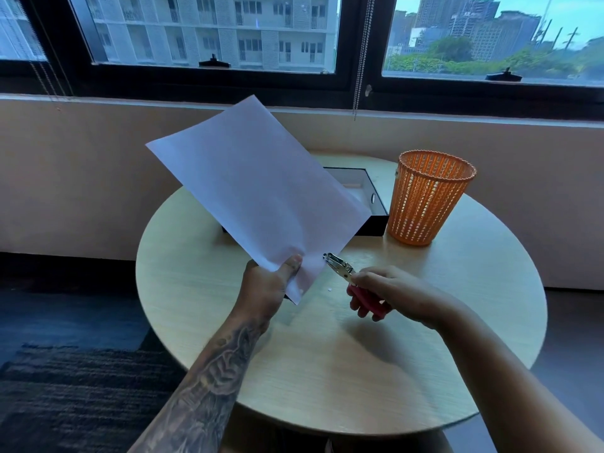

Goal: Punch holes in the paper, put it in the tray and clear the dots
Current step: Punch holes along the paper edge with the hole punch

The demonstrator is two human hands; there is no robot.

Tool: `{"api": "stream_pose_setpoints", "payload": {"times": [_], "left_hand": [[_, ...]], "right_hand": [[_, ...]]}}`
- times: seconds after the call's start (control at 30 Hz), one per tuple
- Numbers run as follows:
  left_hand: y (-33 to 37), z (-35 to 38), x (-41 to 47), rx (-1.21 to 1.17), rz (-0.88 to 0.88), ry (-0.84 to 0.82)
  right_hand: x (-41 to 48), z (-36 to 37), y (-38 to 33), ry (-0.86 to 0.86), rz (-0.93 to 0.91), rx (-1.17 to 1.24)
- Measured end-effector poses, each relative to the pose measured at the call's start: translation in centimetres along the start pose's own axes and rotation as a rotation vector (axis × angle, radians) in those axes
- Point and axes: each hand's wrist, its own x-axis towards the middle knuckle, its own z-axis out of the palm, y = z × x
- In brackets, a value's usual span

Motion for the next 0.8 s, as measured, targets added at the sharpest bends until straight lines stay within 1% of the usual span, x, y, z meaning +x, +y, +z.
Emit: {"api": "stream_pose_setpoints", "payload": {"times": [0.27, 0.8], "left_hand": [[-0.2, -0.6, 0.7, 0.005, 0.049, -0.007], [-0.6, -1.4, 0.9, -0.005, 0.056, 0.012]], "right_hand": [[1.1, 0.1, -0.8, 0.009, 0.012, -0.011], [2.1, 0.8, -0.9, -0.009, 0.009, -0.04]]}}
